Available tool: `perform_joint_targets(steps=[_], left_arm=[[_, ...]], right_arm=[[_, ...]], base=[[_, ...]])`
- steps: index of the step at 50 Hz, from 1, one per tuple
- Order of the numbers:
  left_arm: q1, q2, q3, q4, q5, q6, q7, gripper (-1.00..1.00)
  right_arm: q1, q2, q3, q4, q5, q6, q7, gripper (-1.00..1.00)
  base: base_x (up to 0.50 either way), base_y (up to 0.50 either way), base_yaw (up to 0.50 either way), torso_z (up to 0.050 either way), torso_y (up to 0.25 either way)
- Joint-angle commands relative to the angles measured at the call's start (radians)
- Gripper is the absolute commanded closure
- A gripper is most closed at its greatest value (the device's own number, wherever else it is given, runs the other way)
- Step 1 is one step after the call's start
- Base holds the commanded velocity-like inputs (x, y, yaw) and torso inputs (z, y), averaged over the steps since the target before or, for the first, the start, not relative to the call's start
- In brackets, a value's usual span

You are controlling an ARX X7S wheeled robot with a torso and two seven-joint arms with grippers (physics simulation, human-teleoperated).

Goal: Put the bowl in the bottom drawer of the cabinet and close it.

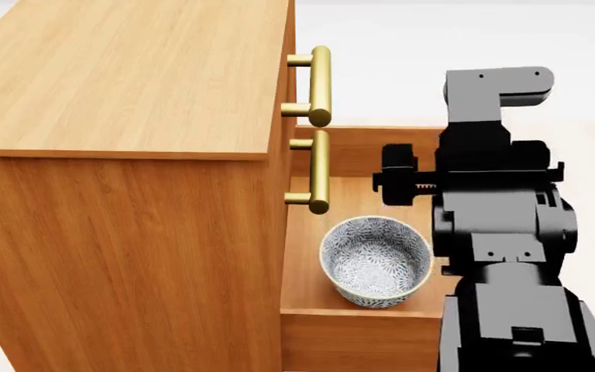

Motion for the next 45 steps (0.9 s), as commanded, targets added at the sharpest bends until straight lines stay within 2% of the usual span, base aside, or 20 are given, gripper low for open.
perform_joint_targets(steps=[1, 18, 22, 27, 34, 45], left_arm=[[-0.003, 0.001, 0.001, -0.001, 0.0, 0.001, -0.002, -1.0], [0.0, -0.001, 0.005, -0.004, 0.002, 0.011, -0.001, -1.0], [-0.002, -0.001, 0.005, -0.007, 0.004, 0.01, -0.001, -1.0], [-0.002, -0.001, 0.007, -0.007, 0.007, 0.009, -0.003, -1.0], [-0.001, -0.002, 0.007, -0.001, 0.004, 0.007, -0.005, -1.0], [-0.001, -0.004, 0.006, 0.0, -0.003, 0.017, -0.003, -1.0]], right_arm=[[0.035, 0.036, -0.056, 0.0, 0.017, -0.066, 0.018, -1.0], [0.051, 0.12, -0.035, -0.016, 0.035, -0.141, 0.064, -1.0], [-0.074, 0.156, -0.029, -0.31, 0.029, 0.004, 0.095, -1.0], [-0.152, 0.19, 0.017, -0.495, 0.062, 0.104, 0.094, -1.0], [-0.234, 0.222, 0.062, -0.683, 0.085, 0.196, 0.108, -1.0], [-0.341, 0.255, 0.113, -0.826, 0.105, 0.234, 0.123, -1.0]], base=[[0.0, 0.0, 0.0, 0.0, 0.0], [0.0, 0.0, 0.0, 0.0, 0.0], [0.0, 0.0, 0.0, 0.0, 0.0], [0.0, 0.0, 0.0, 0.0, 0.0], [0.0, 0.0, 0.0, 0.0, 0.0], [0.0, 0.0, 0.0, 0.0, 0.0]])
